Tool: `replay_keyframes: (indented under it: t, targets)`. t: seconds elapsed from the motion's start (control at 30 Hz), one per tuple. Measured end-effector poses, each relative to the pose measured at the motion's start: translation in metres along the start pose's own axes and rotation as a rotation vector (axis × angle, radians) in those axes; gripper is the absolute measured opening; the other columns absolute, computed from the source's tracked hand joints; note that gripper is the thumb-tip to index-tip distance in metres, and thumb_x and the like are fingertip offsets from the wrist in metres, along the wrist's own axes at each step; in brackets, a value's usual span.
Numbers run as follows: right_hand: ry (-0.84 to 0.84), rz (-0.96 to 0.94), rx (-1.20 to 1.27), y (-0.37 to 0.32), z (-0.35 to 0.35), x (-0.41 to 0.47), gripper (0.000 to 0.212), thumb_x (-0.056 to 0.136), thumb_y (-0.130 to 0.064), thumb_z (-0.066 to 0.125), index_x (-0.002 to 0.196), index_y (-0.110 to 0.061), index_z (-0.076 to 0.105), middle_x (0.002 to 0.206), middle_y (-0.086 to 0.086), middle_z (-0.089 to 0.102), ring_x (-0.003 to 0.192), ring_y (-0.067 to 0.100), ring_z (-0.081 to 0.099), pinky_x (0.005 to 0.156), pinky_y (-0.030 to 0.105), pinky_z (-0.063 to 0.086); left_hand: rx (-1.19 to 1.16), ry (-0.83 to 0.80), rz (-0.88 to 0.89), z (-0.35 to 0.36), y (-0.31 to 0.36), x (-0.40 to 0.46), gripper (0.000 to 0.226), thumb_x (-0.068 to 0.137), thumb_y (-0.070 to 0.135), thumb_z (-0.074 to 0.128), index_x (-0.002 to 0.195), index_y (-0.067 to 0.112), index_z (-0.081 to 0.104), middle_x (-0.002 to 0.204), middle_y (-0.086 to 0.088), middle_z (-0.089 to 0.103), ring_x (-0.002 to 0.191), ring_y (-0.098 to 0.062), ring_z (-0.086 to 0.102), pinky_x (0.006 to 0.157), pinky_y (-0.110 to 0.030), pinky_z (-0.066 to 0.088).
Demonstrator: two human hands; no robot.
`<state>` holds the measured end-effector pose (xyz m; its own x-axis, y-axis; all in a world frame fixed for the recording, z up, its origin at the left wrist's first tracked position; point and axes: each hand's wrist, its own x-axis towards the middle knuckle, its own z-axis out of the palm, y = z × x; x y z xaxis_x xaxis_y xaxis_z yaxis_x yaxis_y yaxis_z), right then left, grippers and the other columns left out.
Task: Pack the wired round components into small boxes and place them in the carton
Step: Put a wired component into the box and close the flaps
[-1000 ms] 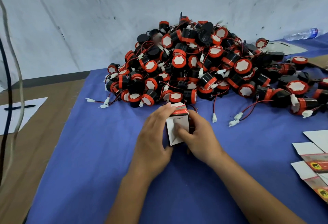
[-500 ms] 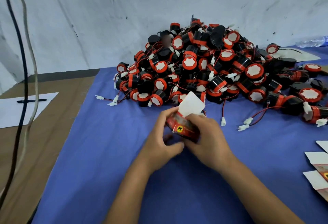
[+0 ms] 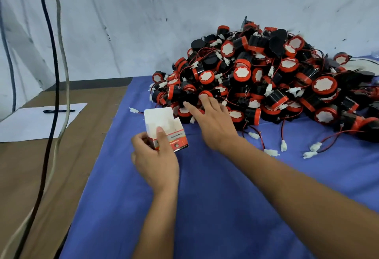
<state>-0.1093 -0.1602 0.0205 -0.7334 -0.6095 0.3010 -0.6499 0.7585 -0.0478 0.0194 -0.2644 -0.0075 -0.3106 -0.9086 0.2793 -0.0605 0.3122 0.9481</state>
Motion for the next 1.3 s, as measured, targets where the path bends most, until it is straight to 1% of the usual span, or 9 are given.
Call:
replay_keyframes:
  t: [0.27, 0.37, 0.5, 0.6, 0.73, 0.87, 1.07, 1.17, 1.3]
  targets:
    - [-0.129, -0.049, -0.163, -0.009, -0.012, -0.002, 0.024, 0.097, -0.027, 0.063, 0.117, -0.014, 0.058, 0.132, 0.019, 0.043, 0.115, 0.037, 0.043, 0.095, 0.042, 0.043, -0.074, 0.063, -0.045, 0.000, 0.001, 0.004, 0.029, 0.101, 0.047, 0.058, 0.105, 0.019, 0.051, 0.092, 0.013, 0.061, 0.088, -0.016, 0.064, 0.066, -0.029, 0.045]
    - [-0.052, 0.017, 0.101, 0.003, -0.029, -0.044, 0.030, 0.104, -0.026, 0.052, 0.132, -0.015, 0.057, 0.121, 0.014, 0.051, 0.099, 0.033, 0.052, 0.079, 0.037, 0.040, -0.094, 0.065, -0.068, 0.003, 0.001, 0.003, 0.029, 0.101, 0.046, 0.058, 0.105, 0.018, 0.050, 0.089, 0.016, 0.059, 0.081, 0.000, 0.060, 0.061, -0.021, 0.039]
    - [0.113, 0.306, 0.551, 0.022, -0.035, -0.105, 0.021, 0.105, -0.026, 0.049, 0.103, -0.015, 0.066, 0.089, 0.005, 0.065, 0.082, 0.028, 0.062, 0.072, 0.041, 0.050, -0.062, -0.009, -0.023, 0.007, 0.005, -0.006, 0.028, 0.103, 0.043, 0.058, 0.105, 0.016, 0.049, 0.085, 0.017, 0.055, 0.074, 0.011, 0.056, 0.056, -0.008, 0.037]
    - [0.010, 0.296, 0.663, 0.035, -0.030, -0.136, 0.038, 0.098, -0.056, 0.056, 0.107, -0.021, 0.066, 0.091, -0.002, 0.069, 0.081, 0.018, 0.066, 0.075, 0.032, 0.055, -0.065, -0.113, 0.015, 0.010, 0.006, -0.014, 0.030, 0.103, 0.041, 0.059, 0.106, 0.013, 0.052, 0.086, 0.016, 0.057, 0.076, 0.010, 0.057, 0.060, -0.011, 0.039]
    - [-0.111, 0.207, 0.489, 0.042, -0.026, -0.151, 0.112, 0.058, -0.099, 0.052, 0.152, -0.040, 0.033, 0.136, -0.017, 0.037, 0.105, 0.009, 0.053, 0.088, 0.027, 0.049, -0.083, -0.228, 0.033, 0.015, 0.007, -0.022, 0.032, 0.102, 0.044, 0.060, 0.114, 0.015, 0.055, 0.092, 0.013, 0.065, 0.085, -0.005, 0.063, 0.078, -0.036, 0.050]
    - [-0.006, 0.121, 0.364, 0.033, -0.012, -0.146, 0.086, 0.064, -0.091, 0.060, 0.136, -0.046, 0.046, 0.120, -0.019, 0.037, 0.096, 0.008, 0.055, 0.070, 0.026, 0.047, -0.123, -0.281, 0.055, 0.014, 0.008, -0.025, 0.032, 0.102, 0.049, 0.059, 0.116, 0.021, 0.053, 0.098, 0.010, 0.068, 0.093, -0.011, 0.067, 0.083, -0.042, 0.055]
    - [0.049, -0.143, 0.389, 0.032, -0.018, -0.143, 0.088, 0.081, -0.058, 0.076, 0.155, -0.033, 0.035, 0.159, -0.016, 0.030, 0.149, 0.012, 0.022, 0.117, 0.031, 0.035, -0.221, -0.306, -0.080, 0.019, 0.005, -0.026, 0.018, 0.104, 0.049, 0.057, 0.103, 0.031, 0.052, 0.103, 0.009, 0.069, 0.097, -0.009, 0.069, 0.084, -0.034, 0.056]
    - [-0.007, -0.234, 0.398, 0.030, -0.023, -0.142, 0.070, 0.087, -0.041, 0.076, 0.148, -0.027, 0.046, 0.146, -0.012, 0.049, 0.141, 0.012, 0.035, 0.116, 0.037, 0.038, -0.265, -0.154, -0.145, 0.019, 0.002, -0.021, 0.027, 0.103, 0.044, 0.060, 0.111, 0.020, 0.051, 0.103, 0.006, 0.067, 0.092, -0.009, 0.070, 0.076, -0.026, 0.053]
    - [-0.093, -0.135, 0.310, 0.028, -0.032, -0.146, 0.093, 0.071, -0.082, 0.067, 0.147, -0.036, 0.040, 0.124, -0.017, 0.052, 0.117, 0.011, 0.045, 0.103, 0.036, 0.042, -0.349, -0.067, -0.163, 0.017, 0.003, -0.014, 0.026, 0.103, 0.039, 0.060, 0.115, 0.020, 0.047, 0.103, 0.010, 0.066, 0.078, 0.010, 0.068, 0.061, -0.007, 0.048]
